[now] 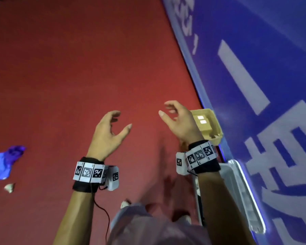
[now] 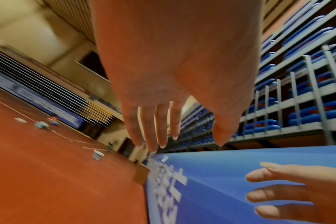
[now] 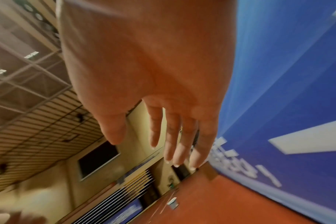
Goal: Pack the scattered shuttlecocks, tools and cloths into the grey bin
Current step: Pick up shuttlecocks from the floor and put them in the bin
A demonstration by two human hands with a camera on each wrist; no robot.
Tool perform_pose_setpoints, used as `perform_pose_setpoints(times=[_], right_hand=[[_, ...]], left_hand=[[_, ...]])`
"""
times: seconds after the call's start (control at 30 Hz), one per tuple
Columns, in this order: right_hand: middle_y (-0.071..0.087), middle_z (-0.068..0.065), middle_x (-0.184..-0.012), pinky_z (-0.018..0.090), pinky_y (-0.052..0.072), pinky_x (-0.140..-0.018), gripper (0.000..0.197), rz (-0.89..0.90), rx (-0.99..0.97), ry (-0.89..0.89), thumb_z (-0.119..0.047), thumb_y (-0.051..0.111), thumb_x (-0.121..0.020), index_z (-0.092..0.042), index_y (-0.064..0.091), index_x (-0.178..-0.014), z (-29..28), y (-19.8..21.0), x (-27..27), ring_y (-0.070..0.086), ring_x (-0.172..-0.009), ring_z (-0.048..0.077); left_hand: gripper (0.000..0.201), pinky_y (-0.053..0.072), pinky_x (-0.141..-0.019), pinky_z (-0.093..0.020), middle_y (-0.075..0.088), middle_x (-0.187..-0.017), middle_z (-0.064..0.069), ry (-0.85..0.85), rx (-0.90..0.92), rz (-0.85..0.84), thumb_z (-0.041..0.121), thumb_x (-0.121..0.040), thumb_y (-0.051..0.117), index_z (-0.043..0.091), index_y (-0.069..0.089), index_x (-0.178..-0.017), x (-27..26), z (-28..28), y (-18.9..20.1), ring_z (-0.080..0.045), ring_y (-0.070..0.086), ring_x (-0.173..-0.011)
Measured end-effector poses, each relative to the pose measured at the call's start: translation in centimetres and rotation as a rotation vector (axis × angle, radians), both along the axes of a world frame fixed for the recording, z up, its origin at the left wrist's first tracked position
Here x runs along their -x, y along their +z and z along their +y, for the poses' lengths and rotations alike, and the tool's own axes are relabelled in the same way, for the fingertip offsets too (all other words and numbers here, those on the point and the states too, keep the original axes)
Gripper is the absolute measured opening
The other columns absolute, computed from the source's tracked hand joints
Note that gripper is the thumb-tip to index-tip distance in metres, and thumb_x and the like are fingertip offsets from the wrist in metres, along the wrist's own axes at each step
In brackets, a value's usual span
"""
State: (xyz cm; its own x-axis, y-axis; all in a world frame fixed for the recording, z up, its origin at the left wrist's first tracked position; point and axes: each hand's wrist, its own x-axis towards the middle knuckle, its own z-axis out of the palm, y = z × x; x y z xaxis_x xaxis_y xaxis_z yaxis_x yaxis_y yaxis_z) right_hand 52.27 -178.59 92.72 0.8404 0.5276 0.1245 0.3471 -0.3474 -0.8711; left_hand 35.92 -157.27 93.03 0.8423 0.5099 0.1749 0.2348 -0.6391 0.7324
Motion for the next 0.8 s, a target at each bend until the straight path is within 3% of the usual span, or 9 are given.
perform_pose_setpoints(times=[0.13,0.27,0.47,0.6,0.8], right_hand=[[0.065,-0.013,-0.123,0.031,0.054,-0.095,0.036,-0.021,0.023,0.235,-0.050,0.067,-0.092,-0.033,0.061,-0.123,13.5,-0.1,5.3,0.062,-0.110,-0.001],[0.066,-0.013,-0.120,0.034,0.055,-0.096,0.035,-0.013,0.010,0.433,-0.049,0.068,-0.092,-0.033,0.061,-0.122,27.0,-0.2,13.6,0.063,-0.109,0.000],[0.066,-0.011,-0.118,0.036,0.054,-0.097,0.035,-0.015,0.044,0.777,-0.046,0.069,-0.093,-0.031,0.061,-0.123,42.6,-0.7,28.0,0.063,-0.109,0.002],[0.067,-0.010,-0.115,0.034,0.055,-0.094,0.034,-0.030,0.057,0.967,-0.043,0.071,-0.091,-0.030,0.062,-0.121,50.7,-2.2,36.3,0.063,-0.105,0.003],[0.068,-0.009,-0.115,0.031,0.055,-0.093,0.033,0.014,0.101,1.182,-0.037,0.074,-0.091,-0.027,0.063,-0.120,61.9,-5.7,46.6,0.065,-0.104,0.004]], left_hand=[[0.056,0.050,-0.095,-0.028,0.061,-0.132,0.009,0.245,-0.019,-0.022,0.049,-0.087,0.075,0.024,0.055,-0.134,10.6,9.2,-0.8,-0.006,0.060,-0.116],[0.058,0.052,-0.100,-0.038,0.062,-0.130,0.009,0.486,-0.020,-0.016,0.050,-0.085,0.076,0.024,0.055,-0.133,23.5,18.0,-1.8,-0.009,0.061,-0.114],[0.055,0.053,-0.098,-0.042,0.062,-0.127,0.010,0.856,0.001,0.013,0.047,-0.084,0.078,0.026,0.056,-0.130,41.9,25.0,-2.9,-0.010,0.062,-0.112],[0.058,0.053,-0.097,-0.040,0.062,-0.128,0.009,1.051,0.042,0.044,0.047,-0.084,0.078,0.023,0.056,-0.132,50.0,26.6,-5.0,-0.009,0.061,-0.112],[0.062,0.051,-0.098,-0.034,0.058,-0.133,0.009,1.254,0.122,0.107,0.049,-0.085,0.076,0.023,0.053,-0.137,58.0,30.4,-7.4,-0.008,0.057,-0.117]])
